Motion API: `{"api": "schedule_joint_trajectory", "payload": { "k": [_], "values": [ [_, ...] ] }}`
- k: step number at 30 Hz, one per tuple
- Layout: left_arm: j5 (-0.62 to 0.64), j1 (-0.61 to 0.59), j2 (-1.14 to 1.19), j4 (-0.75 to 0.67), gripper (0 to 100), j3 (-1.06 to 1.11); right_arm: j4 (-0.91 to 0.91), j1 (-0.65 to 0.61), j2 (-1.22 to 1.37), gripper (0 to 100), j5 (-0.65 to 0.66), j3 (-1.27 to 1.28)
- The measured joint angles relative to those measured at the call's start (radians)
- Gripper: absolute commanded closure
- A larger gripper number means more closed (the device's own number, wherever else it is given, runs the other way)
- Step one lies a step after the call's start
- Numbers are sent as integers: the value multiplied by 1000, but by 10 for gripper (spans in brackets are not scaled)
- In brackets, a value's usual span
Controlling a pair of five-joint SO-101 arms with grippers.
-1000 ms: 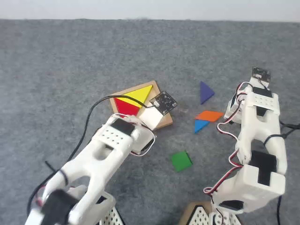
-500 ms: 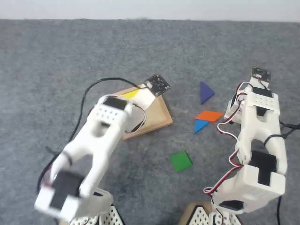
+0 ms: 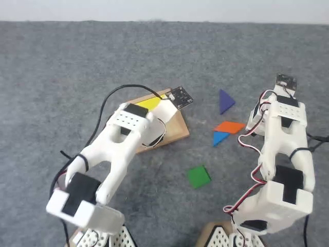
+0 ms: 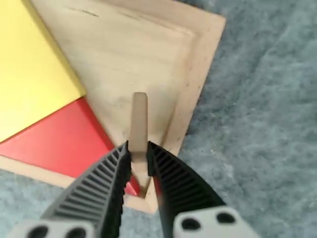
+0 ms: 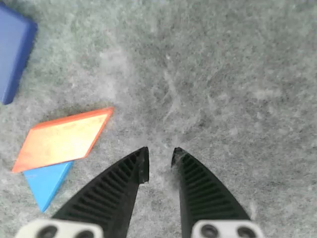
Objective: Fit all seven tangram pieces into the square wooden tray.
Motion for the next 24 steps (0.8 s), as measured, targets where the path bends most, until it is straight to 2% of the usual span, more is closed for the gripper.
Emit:
{"api": "schedule_joint_trajectory", "payload": {
  "k": [3, 9, 24],
  "values": [
    [-2, 0, -3, -23, 964, 17, 0, 0, 0, 904, 0, 0],
    [-2, 0, 14, -34, 844, 17, 0, 0, 0, 904, 0, 0],
    [61, -78, 2, -106, 840, 17, 0, 0, 0, 904, 0, 0]
  ]
}}
